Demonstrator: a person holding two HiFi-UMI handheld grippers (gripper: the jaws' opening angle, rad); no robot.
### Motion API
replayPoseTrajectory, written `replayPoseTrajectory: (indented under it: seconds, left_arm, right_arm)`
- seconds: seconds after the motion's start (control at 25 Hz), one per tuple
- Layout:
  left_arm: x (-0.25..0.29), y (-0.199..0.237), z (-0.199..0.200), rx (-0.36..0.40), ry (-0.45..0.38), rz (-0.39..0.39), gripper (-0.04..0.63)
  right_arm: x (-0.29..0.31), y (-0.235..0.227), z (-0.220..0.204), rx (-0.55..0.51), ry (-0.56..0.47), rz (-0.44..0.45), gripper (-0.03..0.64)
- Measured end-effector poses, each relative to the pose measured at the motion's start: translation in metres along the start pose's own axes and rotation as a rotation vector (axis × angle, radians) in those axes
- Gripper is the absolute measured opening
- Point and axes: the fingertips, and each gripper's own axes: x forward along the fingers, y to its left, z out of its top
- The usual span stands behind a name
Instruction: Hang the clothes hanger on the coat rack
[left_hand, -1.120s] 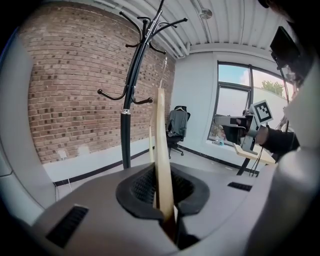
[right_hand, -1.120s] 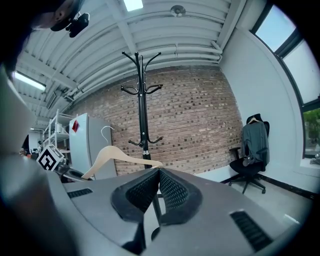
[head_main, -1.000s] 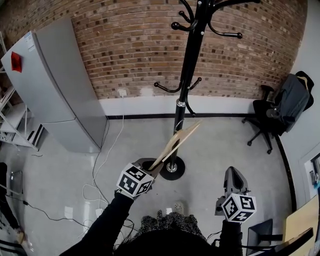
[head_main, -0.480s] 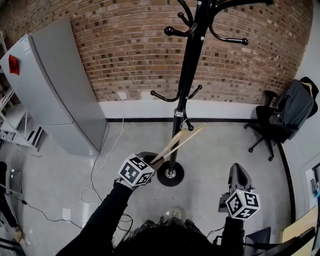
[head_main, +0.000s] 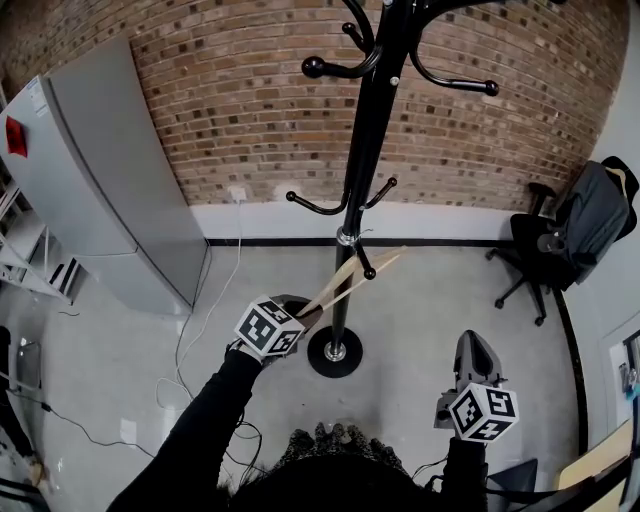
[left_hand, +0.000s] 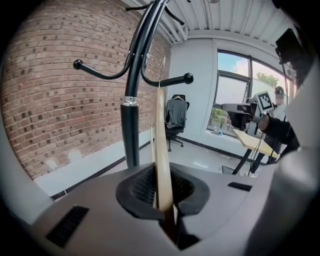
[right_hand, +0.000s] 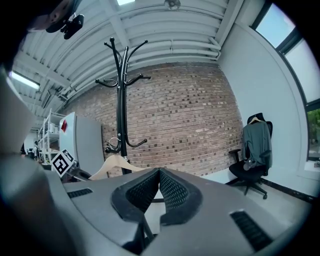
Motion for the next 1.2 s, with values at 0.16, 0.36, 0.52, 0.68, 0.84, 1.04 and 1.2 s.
replayPoseTrajectory:
  seconds: [0.16, 0.36, 0.52, 0.68, 0.84, 1.04, 1.2]
  left_arm:
    - [0.008, 0.012, -0.003, -0.022, -0.002, -0.001, 0.018]
    - [0.011, 0.015, -0.014, 0.045, 0.047, -0.034, 0.018]
    - [0.013, 0.014, -0.018, 0.050, 0.045, -0.089, 0.018]
    - [0.017, 0.016, -0.026, 0.073, 0.087, -0.087, 0.018]
    - [0.020, 0.018, -0.032, 0.071, 0.100, -0.083, 0.018]
    - [0.019, 0.024, -0.039, 0.076, 0.119, -0.058, 0.018]
    - [0.019, 0.030, -0.040, 0.103, 0.116, -0.028, 0.019]
  right_arm:
    - [0.006, -0.004, -0.005, 0.002, 0.015, 0.002, 0.009]
    - [0.012, -0.007, -0.010, 0.005, 0.028, 0.009, 0.009]
    - [0.017, -0.007, -0.013, 0.010, 0.033, 0.018, 0.009]
    - [0.021, -0.007, -0.014, 0.011, 0.036, 0.026, 0.009]
    - [0.024, -0.008, -0.016, 0.013, 0.039, 0.032, 0.009]
    - [0.029, -0.008, -0.019, 0.015, 0.050, 0.036, 0.009]
    - [0.035, -0.004, -0.021, 0.014, 0.057, 0.051, 0.009]
